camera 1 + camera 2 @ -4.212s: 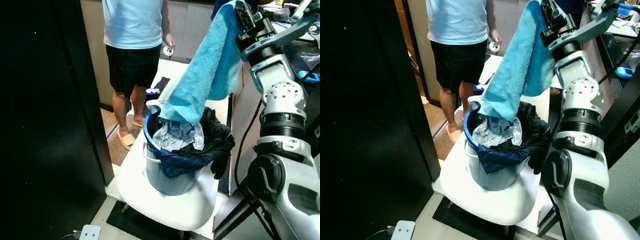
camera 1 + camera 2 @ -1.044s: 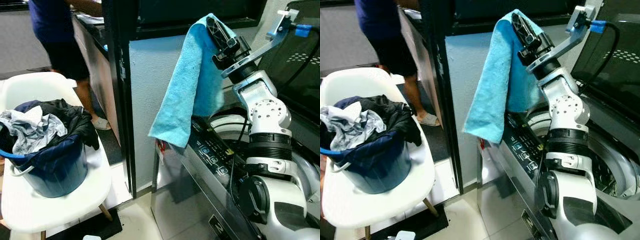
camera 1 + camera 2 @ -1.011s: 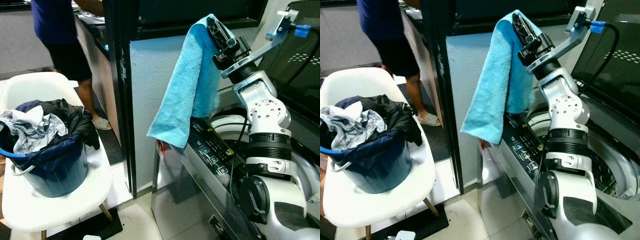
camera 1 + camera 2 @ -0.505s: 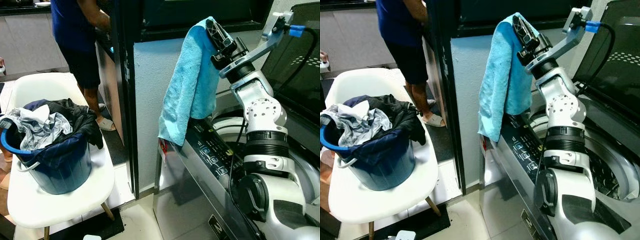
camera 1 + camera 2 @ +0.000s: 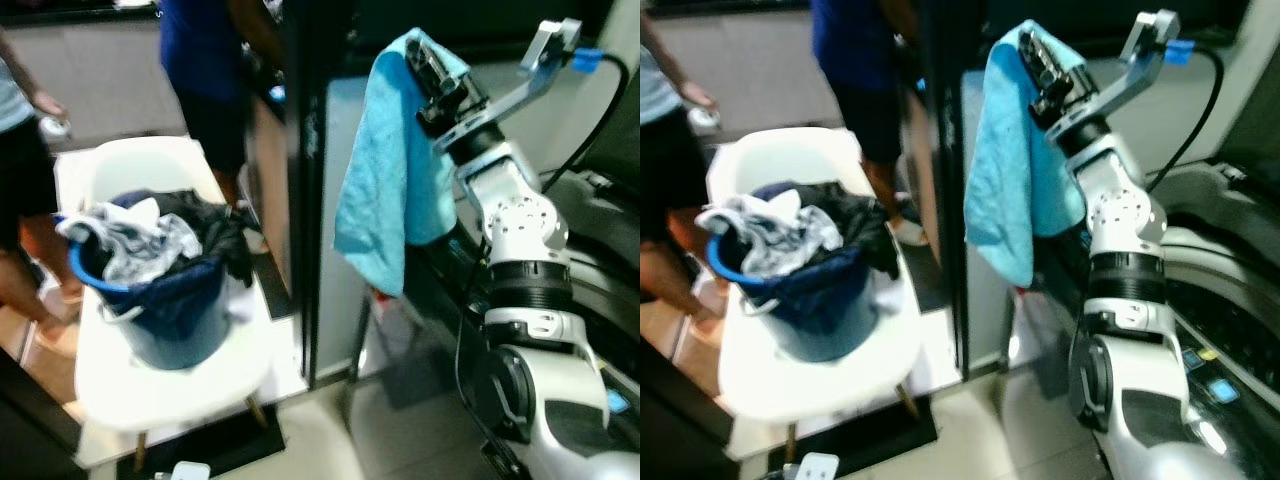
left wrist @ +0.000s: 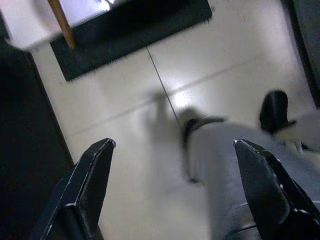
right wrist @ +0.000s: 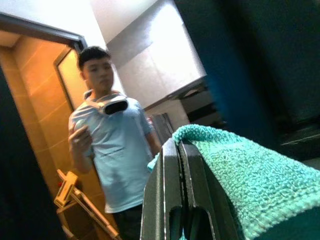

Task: Clothes washing

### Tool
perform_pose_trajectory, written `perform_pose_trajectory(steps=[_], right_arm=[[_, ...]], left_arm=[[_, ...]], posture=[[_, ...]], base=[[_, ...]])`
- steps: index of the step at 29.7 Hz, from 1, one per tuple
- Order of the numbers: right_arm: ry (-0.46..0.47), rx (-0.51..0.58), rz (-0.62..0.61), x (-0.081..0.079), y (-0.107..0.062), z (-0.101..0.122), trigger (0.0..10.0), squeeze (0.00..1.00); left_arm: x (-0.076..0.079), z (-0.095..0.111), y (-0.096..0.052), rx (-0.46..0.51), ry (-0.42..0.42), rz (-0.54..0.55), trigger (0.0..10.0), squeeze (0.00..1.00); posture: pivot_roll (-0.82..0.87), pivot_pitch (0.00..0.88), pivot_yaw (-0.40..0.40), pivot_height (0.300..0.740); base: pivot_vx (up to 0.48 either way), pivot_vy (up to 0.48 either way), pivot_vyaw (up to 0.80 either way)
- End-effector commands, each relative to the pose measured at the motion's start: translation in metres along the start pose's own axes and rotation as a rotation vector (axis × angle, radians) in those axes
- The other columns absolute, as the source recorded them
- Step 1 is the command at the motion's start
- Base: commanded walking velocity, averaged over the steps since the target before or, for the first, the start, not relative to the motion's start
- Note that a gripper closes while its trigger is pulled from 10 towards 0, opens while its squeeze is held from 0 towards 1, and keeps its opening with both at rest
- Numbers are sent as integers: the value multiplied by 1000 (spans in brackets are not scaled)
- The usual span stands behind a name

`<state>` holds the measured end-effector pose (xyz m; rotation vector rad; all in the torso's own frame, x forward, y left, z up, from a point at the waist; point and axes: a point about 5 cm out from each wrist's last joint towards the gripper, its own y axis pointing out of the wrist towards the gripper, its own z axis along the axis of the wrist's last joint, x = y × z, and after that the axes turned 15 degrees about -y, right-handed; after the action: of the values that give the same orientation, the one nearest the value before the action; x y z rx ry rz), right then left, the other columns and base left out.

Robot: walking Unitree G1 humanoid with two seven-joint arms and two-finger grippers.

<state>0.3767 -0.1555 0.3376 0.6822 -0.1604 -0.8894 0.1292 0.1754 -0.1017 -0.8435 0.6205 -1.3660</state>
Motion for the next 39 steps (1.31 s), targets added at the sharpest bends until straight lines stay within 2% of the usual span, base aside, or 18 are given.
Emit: perform_pose_trajectory(steps=[1,7,18,31,35,37,39], right_arm=[[-7,-10,6,-2,2,-3,0,0],[-44,-36,-9,-2,5,-5,0,0],[-79,-74,-41,-2,10,-11,0,0],[-133,-38,-109,11,12,6,0,0],[-190,-55,-137,13,13,6,0,0],[-258,-89,-174,13,14,0,0,0],[-258,-89,-174,13,14,0,0,0]], left_arm=[[-4,-18,-6,-70,5,7,10000,0],[-2,-20,-6,-67,2,5,10000,0],[2,-16,-5,-41,4,1,10000,0],[5,-12,-3,-24,6,-11,10000,0],[5,-10,-3,-21,9,-13,10000,0],[6,-8,-2,-18,11,-15,10000,0],[6,-8,-2,-18,11,-15,10000,0]], posture=[[156,0,-63,740],[157,0,-66,740],[159,0,-70,740],[156,0,-73,740],[154,0,-74,740],[154,0,-74,740],[154,0,-74,740]], base=[[0,289,0],[0,198,0],[0,0,-800],[0,0,-800],[0,0,-800],[0,0,-800],[0,0,-800]])
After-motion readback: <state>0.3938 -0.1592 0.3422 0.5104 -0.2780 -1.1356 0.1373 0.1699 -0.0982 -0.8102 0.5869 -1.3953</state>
